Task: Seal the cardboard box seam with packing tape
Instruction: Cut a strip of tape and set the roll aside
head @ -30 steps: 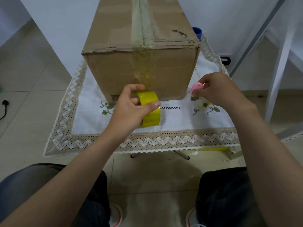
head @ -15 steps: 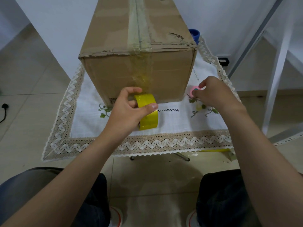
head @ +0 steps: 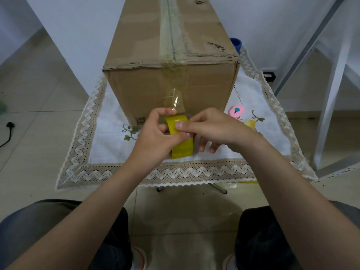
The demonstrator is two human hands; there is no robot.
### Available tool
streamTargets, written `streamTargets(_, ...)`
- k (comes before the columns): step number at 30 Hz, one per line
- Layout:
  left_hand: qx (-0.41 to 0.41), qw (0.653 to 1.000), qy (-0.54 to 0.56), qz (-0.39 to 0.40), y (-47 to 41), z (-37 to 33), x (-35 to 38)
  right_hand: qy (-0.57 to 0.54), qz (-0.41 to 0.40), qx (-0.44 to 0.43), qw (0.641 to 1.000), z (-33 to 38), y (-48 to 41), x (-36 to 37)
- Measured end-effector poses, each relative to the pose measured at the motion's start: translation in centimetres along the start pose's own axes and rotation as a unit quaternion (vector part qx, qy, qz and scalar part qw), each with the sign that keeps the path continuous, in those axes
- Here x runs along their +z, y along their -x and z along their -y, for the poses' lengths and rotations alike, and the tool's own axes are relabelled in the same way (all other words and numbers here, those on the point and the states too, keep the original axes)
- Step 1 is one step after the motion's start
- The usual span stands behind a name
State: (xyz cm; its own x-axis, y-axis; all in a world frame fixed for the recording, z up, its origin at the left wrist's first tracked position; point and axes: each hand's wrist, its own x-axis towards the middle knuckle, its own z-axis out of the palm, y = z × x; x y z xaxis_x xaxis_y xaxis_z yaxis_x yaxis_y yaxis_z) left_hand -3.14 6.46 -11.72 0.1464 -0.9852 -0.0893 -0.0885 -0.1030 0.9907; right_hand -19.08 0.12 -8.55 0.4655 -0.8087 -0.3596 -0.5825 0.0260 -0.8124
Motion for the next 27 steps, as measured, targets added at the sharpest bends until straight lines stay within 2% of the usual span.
streamTargets(4,0.004,1.000,-0.008,-0.001,-0.1,0.2,-0.3,-0.075,-0.024,-0.017,0.997,-0.1,-0.1,0.7)
streamTargets(7,0.005,1.000,-0.003,0.022,0.0,0.0,-0.3,-0.080,-0.027,-0.013,0.996,-0.2,0.0,0.1)
streamTargets(11,0.017,1.000,0.007,-0.014,-0.2,-0.1,0.0,0.008,-0.103,-0.011,0.995,-0.1,0.5,-1.4)
streamTargets(14,0.025,0.997,0.011,-0.067,-0.6,0.6,0.3,0.111,-0.111,-0.010,0.987,-0.4,1.1,-2.4)
streamTargets(18,0.032,0.993,0.011,-0.110,-1.0,1.0,0.7,0.293,-0.205,0.050,0.933,-2.1,1.4,-3.2)
streamTargets(21,0.031,0.992,0.021,-0.122,-1.1,1.1,0.9,0.335,-0.248,0.069,0.906,-3.0,1.4,-3.5)
streamTargets(27,0.028,0.990,0.037,-0.133,-1.3,1.2,0.8,0.355,-0.264,0.103,0.891,-4.2,1.7,-5.4)
